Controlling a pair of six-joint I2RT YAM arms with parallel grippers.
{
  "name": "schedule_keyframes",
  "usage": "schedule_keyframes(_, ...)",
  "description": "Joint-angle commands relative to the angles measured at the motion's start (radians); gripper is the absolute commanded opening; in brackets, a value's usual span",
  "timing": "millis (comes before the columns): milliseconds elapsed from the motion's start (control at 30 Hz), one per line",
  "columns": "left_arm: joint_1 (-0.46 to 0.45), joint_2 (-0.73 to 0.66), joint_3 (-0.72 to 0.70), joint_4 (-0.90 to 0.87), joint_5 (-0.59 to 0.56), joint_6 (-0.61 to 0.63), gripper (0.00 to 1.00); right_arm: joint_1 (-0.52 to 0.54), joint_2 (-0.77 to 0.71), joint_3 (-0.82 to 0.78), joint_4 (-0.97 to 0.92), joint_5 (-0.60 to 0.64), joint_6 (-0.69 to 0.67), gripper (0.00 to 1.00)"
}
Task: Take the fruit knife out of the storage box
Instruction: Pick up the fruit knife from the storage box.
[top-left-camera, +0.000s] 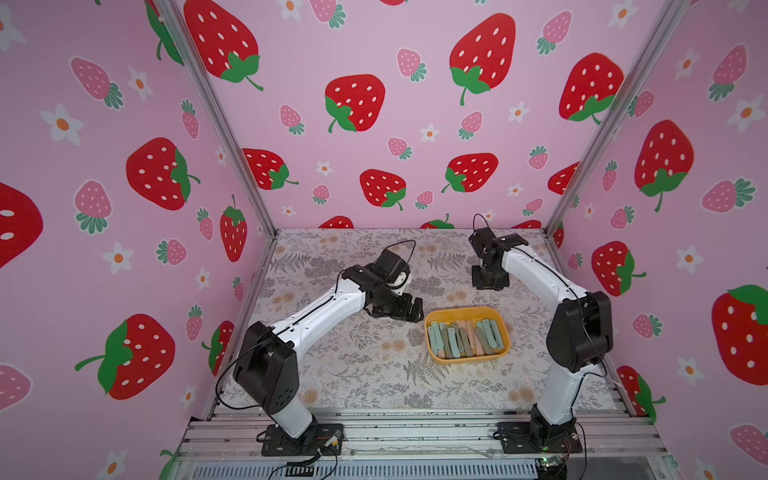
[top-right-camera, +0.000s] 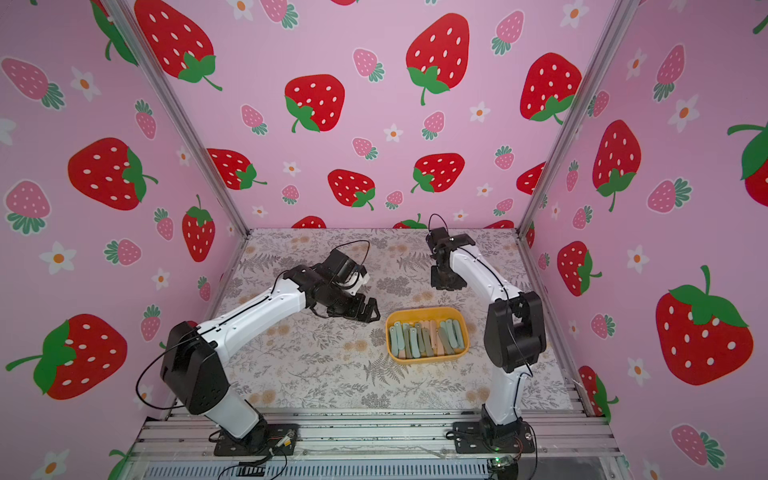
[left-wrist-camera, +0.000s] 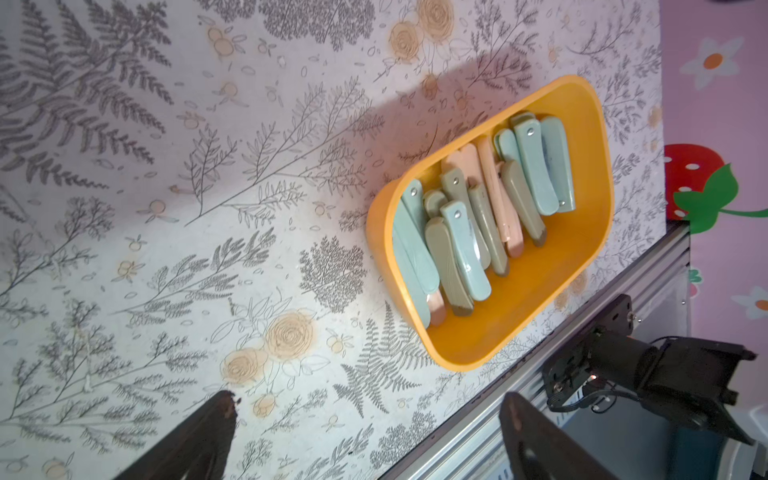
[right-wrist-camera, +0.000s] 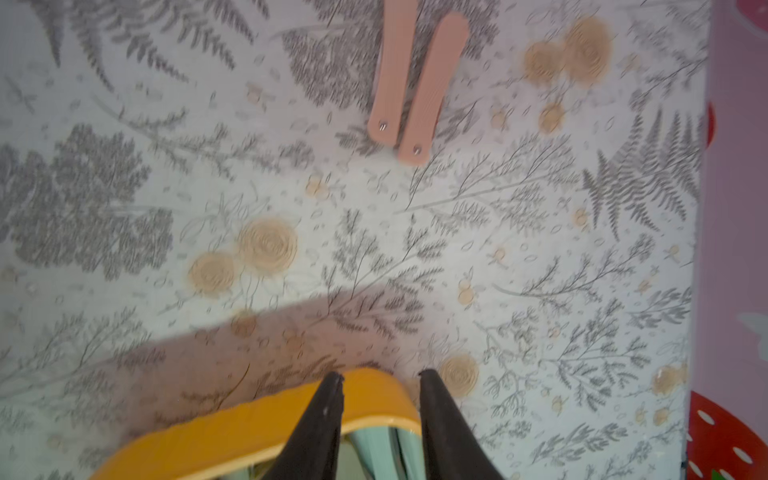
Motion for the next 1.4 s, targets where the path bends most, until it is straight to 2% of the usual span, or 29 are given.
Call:
schedule_keyframes(0,0.000,-0.087,-0.076,-0.005,-0.029,-0.022,0.99,0.066,-0.097,-0.121,-0.006,-0.062,0.072,0.34)
schedule_keyframes(167,-0.005,-0.194,-0.203,0.011,-0.043,-0.059,0.99,0.144,-0.179,-0.296,0.023,-0.104,0.152,0.33)
schedule_keyframes(333,-0.019,-0.252,-0.272,0.023,-0.047,-0.095,0.99,0.187,-0.174,-0.387,0.065,-0.127,0.186,0.30)
schedule_keyframes(633,-0.043,-0.242,-0.229,-0.005,-0.077,-0.091,0.99,0.194,-0.083,-0.363,0.094,-0.135,0.174,0.29)
schedule_keyframes(833,-0.043,-0.257,-0.239,-0.011,-0.088,-0.093,0.99,0.188,-0.027,-0.387,0.114,-0.099,0.181,0.29)
schedule_keyframes(1000,-0.043,-0.273,-0.265,-0.002,-0.090,-0.100,0.99,0.170,-0.002,-0.421,0.146,-0.123,0.181,0.31)
schedule_keyframes(1167,-0.043,-0.264,-0.271,0.010,-0.084,-0.104,0.99,0.156,0.007,-0.434,0.175,-0.159,0.168,0.29)
schedule_keyframes(1300,-0.044,-0.243,-0.250,0.010,-0.082,-0.100,0.99,0.142,0.028,-0.417,0.171,-0.169,0.160,0.14)
schedule_keyframes(1367,-0.043,-0.233,-0.238,0.009,-0.082,-0.096,0.99,0.142,0.016,-0.418,0.164,-0.158,0.156,0.11)
